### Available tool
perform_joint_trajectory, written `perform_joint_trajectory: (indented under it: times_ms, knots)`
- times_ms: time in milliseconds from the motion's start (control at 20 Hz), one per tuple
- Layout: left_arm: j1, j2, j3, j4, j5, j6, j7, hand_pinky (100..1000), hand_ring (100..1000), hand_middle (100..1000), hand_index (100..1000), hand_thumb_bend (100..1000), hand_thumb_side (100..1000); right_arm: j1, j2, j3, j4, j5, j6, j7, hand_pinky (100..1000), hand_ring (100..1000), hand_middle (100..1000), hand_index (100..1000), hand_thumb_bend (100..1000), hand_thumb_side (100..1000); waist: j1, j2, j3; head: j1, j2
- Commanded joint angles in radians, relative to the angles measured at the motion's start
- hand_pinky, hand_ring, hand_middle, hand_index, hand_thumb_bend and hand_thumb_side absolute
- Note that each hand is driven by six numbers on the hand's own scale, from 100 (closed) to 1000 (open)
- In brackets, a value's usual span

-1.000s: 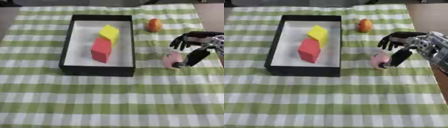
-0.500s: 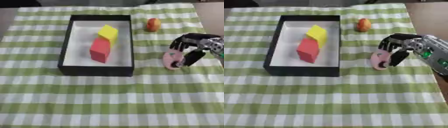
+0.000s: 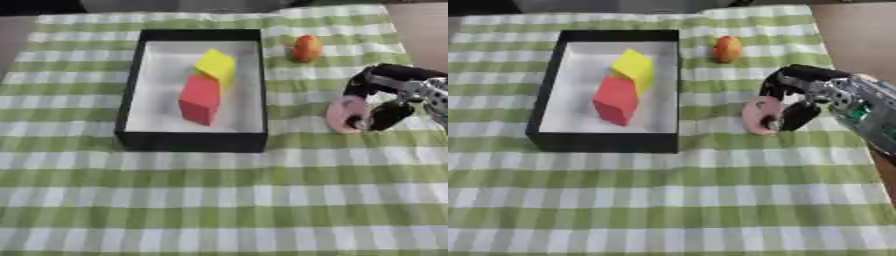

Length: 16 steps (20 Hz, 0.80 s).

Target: Pick up objects on the table and place them in the box.

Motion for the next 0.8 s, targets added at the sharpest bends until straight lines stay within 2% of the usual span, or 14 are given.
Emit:
perform_joint_trajectory:
  times_ms: [50, 150, 200, 550, 700, 800]
  knots:
    - [-0.003, 0.016, 0.017, -0.009, -0.004, -0.004, 0.002, 727, 739, 774, 846, 575, 431, -0.003, -0.070, -0.032, -0.089, -0.034, 0.034, 0.011, 746, 652, 528, 659, 162, 100, -0.001, -0.003, -0.003, 0.004, 0.005]
    - [-0.004, 0.016, 0.017, -0.008, -0.005, -0.005, 0.002, 727, 739, 774, 846, 575, 431, 0.001, -0.078, -0.036, -0.114, -0.043, 0.053, 0.019, 746, 652, 528, 659, 162, 100, -0.002, -0.004, -0.003, 0.004, 0.005]
    - [-0.003, 0.016, 0.017, -0.007, -0.005, -0.005, 0.002, 726, 739, 773, 845, 574, 432, 0.000, -0.080, -0.040, -0.126, -0.047, 0.057, 0.022, 721, 622, 522, 644, 104, 100, -0.003, -0.006, -0.003, 0.004, 0.005]
    - [-0.001, 0.020, 0.018, -0.003, -0.014, -0.008, -0.002, 726, 737, 770, 841, 572, 429, -0.017, -0.104, -0.088, -0.230, -0.062, 0.054, 0.044, 698, 603, 516, 639, 114, 100, -0.011, -0.019, -0.007, 0.007, 0.005]
    - [0.003, 0.024, 0.020, -0.004, -0.017, -0.008, -0.002, 726, 737, 769, 841, 572, 427, -0.056, -0.099, -0.117, -0.297, -0.065, 0.063, 0.036, 703, 601, 518, 643, 106, 100, -0.014, -0.025, -0.009, 0.011, 0.005]
    - [0.005, 0.027, 0.021, -0.003, -0.018, -0.008, -0.001, 726, 737, 770, 842, 572, 427, -0.118, -0.068, -0.134, -0.345, -0.064, 0.077, 0.035, 706, 600, 520, 645, 105, 100, -0.015, -0.029, -0.011, 0.016, 0.005]
